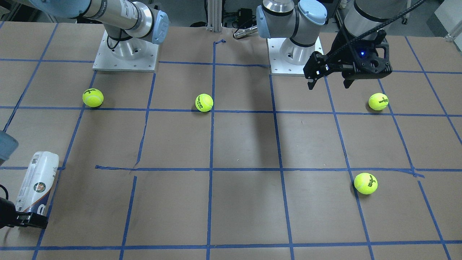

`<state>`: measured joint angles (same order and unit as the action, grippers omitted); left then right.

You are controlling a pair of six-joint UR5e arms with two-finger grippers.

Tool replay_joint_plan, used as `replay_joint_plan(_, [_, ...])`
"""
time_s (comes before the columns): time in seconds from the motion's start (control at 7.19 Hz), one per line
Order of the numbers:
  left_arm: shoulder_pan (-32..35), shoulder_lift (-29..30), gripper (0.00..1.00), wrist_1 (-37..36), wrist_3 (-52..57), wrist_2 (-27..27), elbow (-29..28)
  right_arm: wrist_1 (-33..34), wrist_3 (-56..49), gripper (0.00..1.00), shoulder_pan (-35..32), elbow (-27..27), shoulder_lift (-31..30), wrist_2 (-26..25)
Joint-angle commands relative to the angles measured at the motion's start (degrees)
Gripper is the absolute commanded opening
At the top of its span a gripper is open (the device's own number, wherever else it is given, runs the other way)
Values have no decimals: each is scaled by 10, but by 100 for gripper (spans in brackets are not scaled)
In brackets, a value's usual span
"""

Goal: Lift up tennis ball bucket
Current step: 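Lower the right gripper over the lying can and close on it, then hold the can closed in the right gripper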

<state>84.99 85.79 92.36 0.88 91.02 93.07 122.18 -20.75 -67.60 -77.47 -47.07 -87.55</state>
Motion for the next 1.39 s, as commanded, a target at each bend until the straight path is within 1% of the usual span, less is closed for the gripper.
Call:
replay_joint_plan(0.0, [0, 0, 100, -1, 0, 14, 0, -3, -58, 100, 0, 1, 0, -2])
replay_joint_plan(0.28, [0, 0, 100, -2, 0, 14, 0, -12, -63, 100, -1, 0, -6, 1])
replay_joint_plan(0.56, [0, 1, 100, -2, 0, 14, 0, -40, -60, 100, -1, 1, -22, -3])
replay_joint_plan(0.7, [0, 1, 100, -2, 0, 15, 0, -44, -60, 98, -1, 0, -22, -3])
replay_joint_plan(0.83, [0, 1, 100, -2, 0, 15, 0, -41, -62, 91, -1, 0, -21, -3])
replay_joint_plan(0.97, [0, 1, 100, -1, 0, 15, 0, -36, -69, 91, 0, 0, -15, -1])
replay_joint_plan(1.11, [0, 1, 100, -1, 0, 15, 0, -35, -68, 95, 0, -1, -9, 6])
replay_joint_plan(1.25, [0, 0, 100, -2, 0, 15, 0, -34, -65, 96, 0, -1, -7, 8])
